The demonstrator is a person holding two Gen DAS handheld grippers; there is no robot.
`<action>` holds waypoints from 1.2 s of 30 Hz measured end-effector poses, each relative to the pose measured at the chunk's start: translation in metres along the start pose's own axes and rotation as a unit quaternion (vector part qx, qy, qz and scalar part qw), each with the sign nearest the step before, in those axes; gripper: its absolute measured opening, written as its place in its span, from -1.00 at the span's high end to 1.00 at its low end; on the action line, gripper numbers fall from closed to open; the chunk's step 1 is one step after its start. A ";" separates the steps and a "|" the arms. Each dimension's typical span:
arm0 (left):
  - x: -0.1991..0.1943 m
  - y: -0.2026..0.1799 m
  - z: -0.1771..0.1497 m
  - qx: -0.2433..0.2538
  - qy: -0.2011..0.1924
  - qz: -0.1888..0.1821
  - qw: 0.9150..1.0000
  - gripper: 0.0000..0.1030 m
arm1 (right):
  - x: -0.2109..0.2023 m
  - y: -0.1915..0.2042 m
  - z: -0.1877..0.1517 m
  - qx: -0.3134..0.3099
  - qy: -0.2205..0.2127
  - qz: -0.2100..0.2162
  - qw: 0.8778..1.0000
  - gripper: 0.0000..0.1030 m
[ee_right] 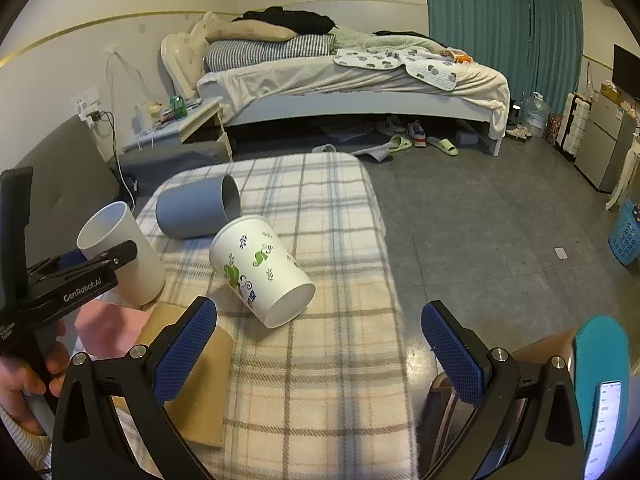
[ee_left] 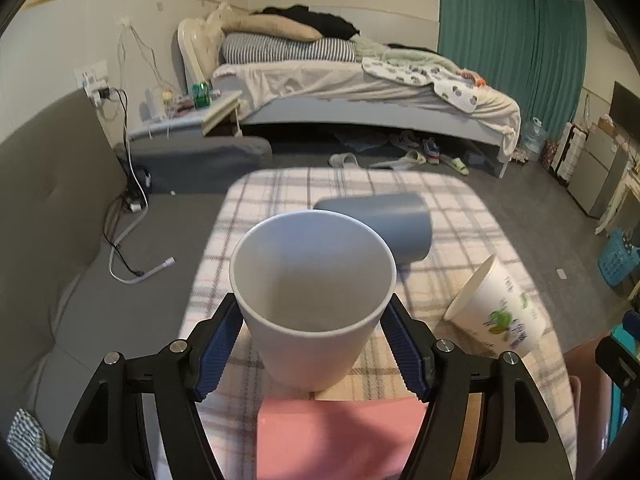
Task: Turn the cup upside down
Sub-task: 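Move the left gripper to the white plastic cup and grasp its rim, then lift the white cup with the left gripper and tip it over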
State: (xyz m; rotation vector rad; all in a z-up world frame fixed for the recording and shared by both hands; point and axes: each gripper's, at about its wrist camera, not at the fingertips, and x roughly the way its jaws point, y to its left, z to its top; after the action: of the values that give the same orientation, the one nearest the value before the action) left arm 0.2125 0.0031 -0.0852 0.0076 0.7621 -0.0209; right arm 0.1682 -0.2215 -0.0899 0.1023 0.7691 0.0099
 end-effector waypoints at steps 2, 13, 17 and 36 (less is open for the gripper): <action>-0.014 -0.001 0.006 -0.002 -0.012 -0.004 1.000 -0.40 | -0.010 -0.002 0.002 0.002 -0.006 -0.001 1.000 -1.00; -0.171 -0.012 0.029 0.011 -0.101 -0.010 0.995 -0.40 | -0.117 -0.006 0.015 0.006 -0.082 0.005 0.997 -1.00; -0.225 -0.017 0.013 0.014 -0.117 -0.013 0.993 -0.40 | -0.162 -0.005 0.003 0.004 -0.103 0.007 0.995 -1.00; -0.266 -0.031 -0.116 0.021 0.000 -0.027 0.999 -0.40 | -0.256 0.004 -0.064 -0.025 -0.116 -0.010 0.993 -1.00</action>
State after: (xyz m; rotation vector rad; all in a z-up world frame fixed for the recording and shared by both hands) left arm -0.0600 -0.0221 0.0146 0.0265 0.7610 -0.0886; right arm -0.0602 -0.2240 0.0419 0.0477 0.5366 -0.0019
